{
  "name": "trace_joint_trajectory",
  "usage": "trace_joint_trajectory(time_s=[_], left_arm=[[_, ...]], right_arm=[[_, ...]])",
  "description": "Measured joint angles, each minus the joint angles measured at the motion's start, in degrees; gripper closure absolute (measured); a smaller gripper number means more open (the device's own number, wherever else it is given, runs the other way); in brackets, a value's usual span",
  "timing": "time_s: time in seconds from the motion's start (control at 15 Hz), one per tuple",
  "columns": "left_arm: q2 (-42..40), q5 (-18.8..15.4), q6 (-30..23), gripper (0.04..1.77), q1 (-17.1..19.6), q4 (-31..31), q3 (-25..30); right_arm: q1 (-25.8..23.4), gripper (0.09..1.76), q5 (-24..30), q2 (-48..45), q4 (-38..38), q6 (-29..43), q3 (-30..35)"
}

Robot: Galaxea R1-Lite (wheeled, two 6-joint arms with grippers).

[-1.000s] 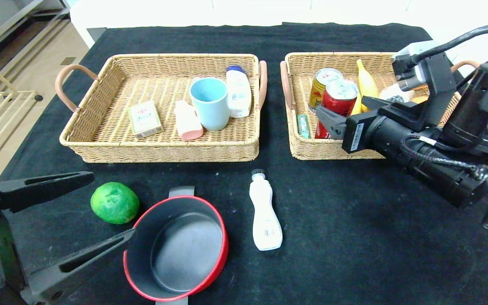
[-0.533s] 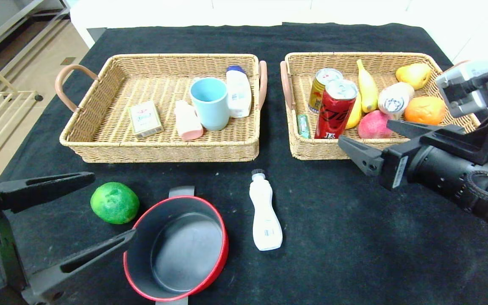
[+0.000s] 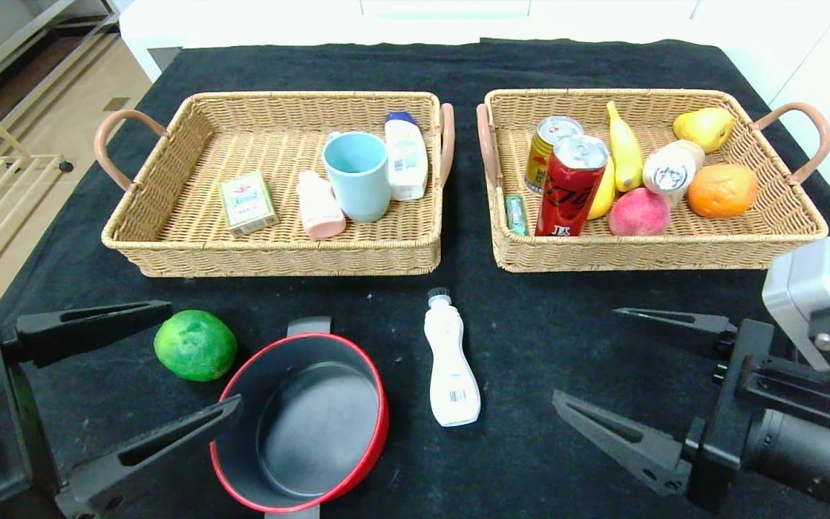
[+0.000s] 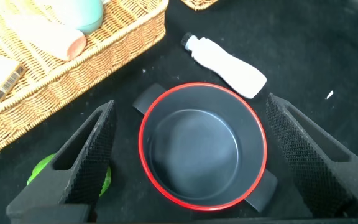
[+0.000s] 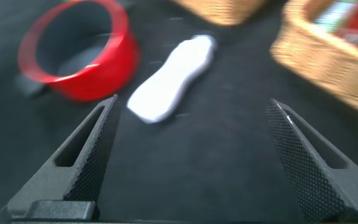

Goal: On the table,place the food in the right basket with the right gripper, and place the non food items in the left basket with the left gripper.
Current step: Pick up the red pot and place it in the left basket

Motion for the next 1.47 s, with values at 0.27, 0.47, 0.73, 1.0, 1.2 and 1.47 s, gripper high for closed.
trace_joint_trajectory(time_s=[0.27,0.47,0.73,1.0,1.2,1.47], left_arm=[[0.3,0.1,0.2,0.09,0.0,0.2,0.1],[0.5,1.1,0.1,0.09,0.0,0.2,0.2],[0.8,1.4,0.2,0.09,0.0,0.1,0.2],[1.3,2.4,0.3,0.09,0.0,0.1,0.4],[1.9,2.8,0.4,0.09,-0.1,-0.7,0.0],[1.4,4.5,0.2,0.09,-0.5,0.0,-1.8]], right_arm=[[0.6,0.15,10.4,0.7,0.0,-2.4,1.0],[0.6,0.15,13.3,3.0,-0.8,-4.2,0.5],[-0.8,0.15,15.6,9.7,-16.7,-4.4,1.9],[-3.6,0.15,18.3,16.6,-32.0,-3.9,7.4],[-4.2,0.15,18.1,18.0,-33.7,-3.8,9.5],[-4.7,0.15,18.2,18.5,-37.4,-3.5,10.9]])
